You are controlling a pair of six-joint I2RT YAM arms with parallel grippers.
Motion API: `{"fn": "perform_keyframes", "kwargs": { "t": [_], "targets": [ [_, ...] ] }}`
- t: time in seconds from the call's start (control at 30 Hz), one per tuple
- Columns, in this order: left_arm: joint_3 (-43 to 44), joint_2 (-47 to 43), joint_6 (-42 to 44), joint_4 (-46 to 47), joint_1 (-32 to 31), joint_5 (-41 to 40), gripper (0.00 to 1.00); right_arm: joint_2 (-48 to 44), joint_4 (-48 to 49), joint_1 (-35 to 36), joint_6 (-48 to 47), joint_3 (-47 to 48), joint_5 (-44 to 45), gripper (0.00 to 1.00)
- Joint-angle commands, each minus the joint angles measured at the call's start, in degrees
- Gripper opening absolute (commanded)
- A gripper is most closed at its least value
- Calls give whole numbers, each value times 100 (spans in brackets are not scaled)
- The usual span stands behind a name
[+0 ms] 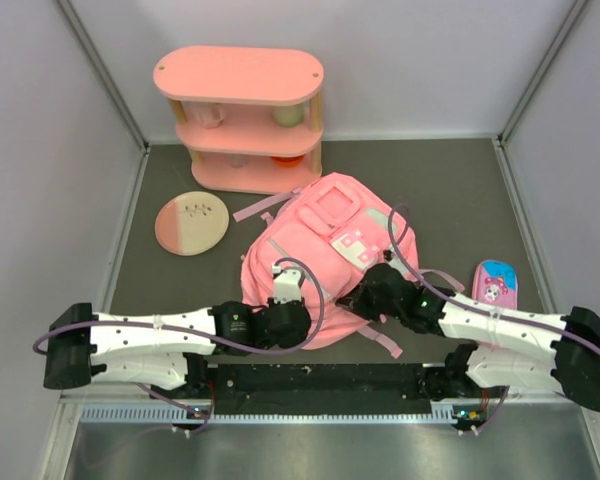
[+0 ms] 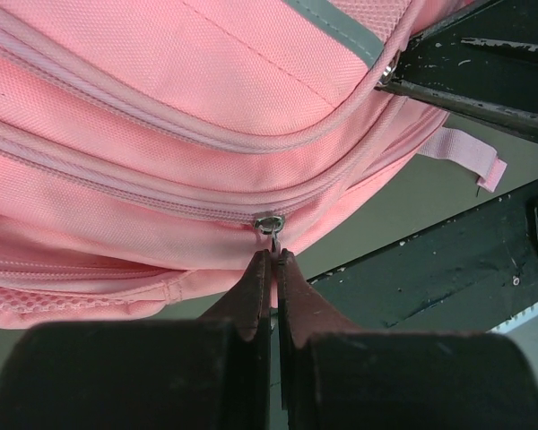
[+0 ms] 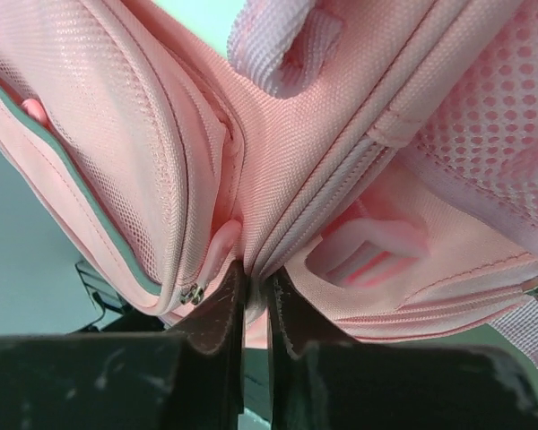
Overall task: Pack the student bag
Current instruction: Unzip the student bag at the center of the board.
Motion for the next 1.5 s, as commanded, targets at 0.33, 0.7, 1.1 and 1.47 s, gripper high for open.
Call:
{"fn": "perform_keyframes", "kwargs": {
  "t": [0.33, 0.7, 1.1, 1.47],
  "targets": [
    [88, -528, 160, -1224, 417, -370, 0, -1241, -745, -2457, -2403, 376, -339, 0],
    [18, -326, 1319, -1173, 2413, -538, 0, -801, -1062, -3680, -3828, 1071, -938, 0],
    [545, 220, 2692, 191, 3249, 331, 19, -449, -903, -3768, -4075, 1239, -2045, 5],
    [79, -1995, 2657, -363, 3241, 1141, 83, -1178, -790, -3768, -2802, 327, -2951, 47]
  ]
}}
